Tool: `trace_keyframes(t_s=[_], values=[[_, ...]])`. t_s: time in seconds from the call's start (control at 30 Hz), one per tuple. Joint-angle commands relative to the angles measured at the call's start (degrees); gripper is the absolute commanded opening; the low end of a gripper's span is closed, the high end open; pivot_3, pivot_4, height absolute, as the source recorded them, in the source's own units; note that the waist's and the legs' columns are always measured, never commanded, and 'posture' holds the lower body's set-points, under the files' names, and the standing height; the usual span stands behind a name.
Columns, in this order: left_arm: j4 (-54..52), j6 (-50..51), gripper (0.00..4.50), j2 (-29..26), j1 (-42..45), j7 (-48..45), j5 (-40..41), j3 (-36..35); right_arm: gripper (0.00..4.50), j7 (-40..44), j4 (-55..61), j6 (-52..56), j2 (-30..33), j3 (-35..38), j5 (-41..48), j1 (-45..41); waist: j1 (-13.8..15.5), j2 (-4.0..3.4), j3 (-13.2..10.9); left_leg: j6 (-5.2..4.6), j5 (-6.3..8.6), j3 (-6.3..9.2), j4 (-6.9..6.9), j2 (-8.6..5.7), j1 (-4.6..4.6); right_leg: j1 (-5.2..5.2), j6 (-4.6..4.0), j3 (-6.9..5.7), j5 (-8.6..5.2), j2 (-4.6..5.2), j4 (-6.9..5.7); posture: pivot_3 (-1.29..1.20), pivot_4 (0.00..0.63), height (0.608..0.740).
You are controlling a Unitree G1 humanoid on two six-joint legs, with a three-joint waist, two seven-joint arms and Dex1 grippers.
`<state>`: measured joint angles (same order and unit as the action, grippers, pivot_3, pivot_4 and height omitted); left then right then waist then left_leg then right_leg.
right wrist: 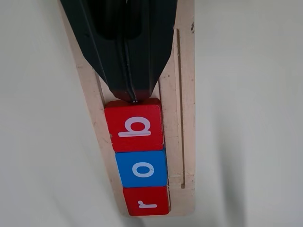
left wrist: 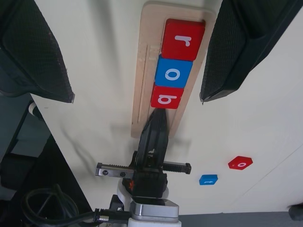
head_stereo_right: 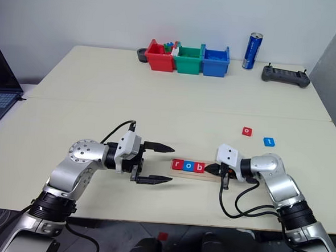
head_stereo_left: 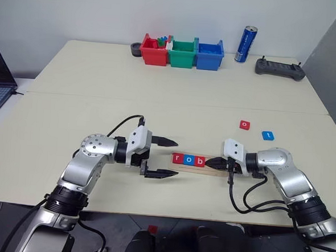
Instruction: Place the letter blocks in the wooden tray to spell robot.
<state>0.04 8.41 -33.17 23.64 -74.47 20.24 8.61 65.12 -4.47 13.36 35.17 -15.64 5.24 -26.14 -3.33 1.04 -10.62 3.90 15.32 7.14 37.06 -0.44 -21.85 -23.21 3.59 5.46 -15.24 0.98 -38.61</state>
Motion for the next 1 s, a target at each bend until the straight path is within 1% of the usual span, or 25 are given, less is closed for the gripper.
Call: trace_keyframes(t_s=[0.03,0.17,0.27,0.33,0.4,0.53,0.6,0.63,0.73,0.8,0.87,1.0], values=[[-2.02,-0.04,4.50,-0.77,-0.19,-0.14,0.66,-0.64,0.04,-0.17,0.85,0.23,-0.19,0.63,0.35,-1.30,0.01,0.00,0.00,0.00,0.00,0.00,0.00,0.00,0.00,0.00,0.00,0.00,0.00,0.00,0.00,0.00,0.150,0.740],[-1.75,-0.11,4.50,-0.68,0.19,-0.08,0.62,-0.41,0.04,-0.04,1.52,0.78,1.15,1.84,0.79,-1.09,0.05,0.00,0.00,0.00,0.00,0.00,0.00,-0.01,-0.01,0.00,0.00,0.00,0.00,0.00,0.00,0.00,0.150,0.740],[-1.61,-0.25,4.50,-0.49,0.29,0.01,0.57,-0.35,0.04,0.25,3.27,1.69,3.50,3.43,1.39,-0.03,0.06,0.00,0.00,0.00,0.00,0.00,0.00,-0.01,-0.01,0.00,0.00,0.00,0.00,0.01,0.00,0.00,0.150,0.740],[-1.48,-0.42,4.50,-0.25,0.29,0.32,0.49,-0.40,0.38,-0.11,5.92,3.68,5.36,5.62,2.77,1.48,0.08,0.00,0.00,0.00,0.00,0.01,0.01,-0.01,-0.02,0.00,0.00,0.00,0.00,0.01,0.01,0.00,0.150,0.740],[-1.37,-0.54,4.50,-0.11,0.24,0.51,0.42,-0.42,0.87,-1.10,9.03,6.24,6.58,7.81,4.13,3.20,0.15,0.00,0.00,0.00,0.00,0.02,0.00,-0.01,-0.02,0.00,0.00,-0.01,0.00,0.01,0.01,0.00,0.150,0.740],[-0.89,-0.39,4.50,0.56,0.71,1.48,0.53,-0.76,2.34,-6.09,16.94,12.97,6.11,12.15,6.88,7.63,0.10,0.00,0.00,0.00,0.00,0.02,-0.01,0.00,-0.01,0.00,0.00,-0.01,0.00,0.00,0.00,0.00,0.150,0.740],[-0.60,-0.36,4.50,0.83,1.05,1.81,0.61,-0.93,2.98,-9.92,21.39,16.85,5.04,14.23,7.84,10.16,0.09,0.00,0.00,0.00,0.00,0.03,0.00,0.01,-0.02,0.00,0.00,-0.01,-0.01,-0.01,-0.01,0.00,0.150,0.740],[-0.52,-0.25,4.50,0.99,1.21,2.01,0.64,-0.97,3.41,-11.98,23.41,18.56,4.41,15.12,8.04,11.46,0.10,0.00,0.00,0.00,0.00,0.03,0.00,0.00,-0.02,0.00,0.00,0.00,-0.01,-0.01,-0.02,0.00,0.150,0.740],[-0.55,-0.04,4.50,1.18,1.31,2.24,0.78,-0.97,4.47,-18.60,28.23,23.61,1.92,17.33,8.17,14.29,0.14,0.00,0.00,0.00,0.00,0.03,0.00,-0.01,-0.03,0.00,0.00,0.00,-0.01,-0.01,-0.01,0.00,0.150,0.740],[-0.60,0.05,4.50,1.41,1.30,2.50,0.84,-0.84,4.47,-24.74,29.30,26.19,-0.70,18.25,6.49,14.48,0.09,0.00,0.00,0.00,0.00,0.01,0.00,0.00,-0.02,0.00,0.00,0.02,-0.01,-0.01,-0.02,0.00,0.150,0.740],[-0.69,0.25,4.50,1.79,1.41,2.88,0.93,-0.75,4.47,-32.70,27.74,25.81,-3.92,18.51,2.50,12.82,0.08,0.00,0.00,0.00,0.00,0.01,0.00,0.00,-0.01,0.00,0.00,0.01,-0.01,-0.02,-0.02,0.00,0.150,0.740],[-0.46,0.29,4.50,2.36,2.01,3.26,0.94,-0.87,4.47,-46.14,20.78,25.26,-10.32,18.96,-3.38,6.66,-0.07,0.00,0.00,0.01,-0.01,-0.03,0.00,0.00,0.02,-0.02,0.00,0.05,-0.01,-0.02,-0.07,0.00,0.150,0.740]])
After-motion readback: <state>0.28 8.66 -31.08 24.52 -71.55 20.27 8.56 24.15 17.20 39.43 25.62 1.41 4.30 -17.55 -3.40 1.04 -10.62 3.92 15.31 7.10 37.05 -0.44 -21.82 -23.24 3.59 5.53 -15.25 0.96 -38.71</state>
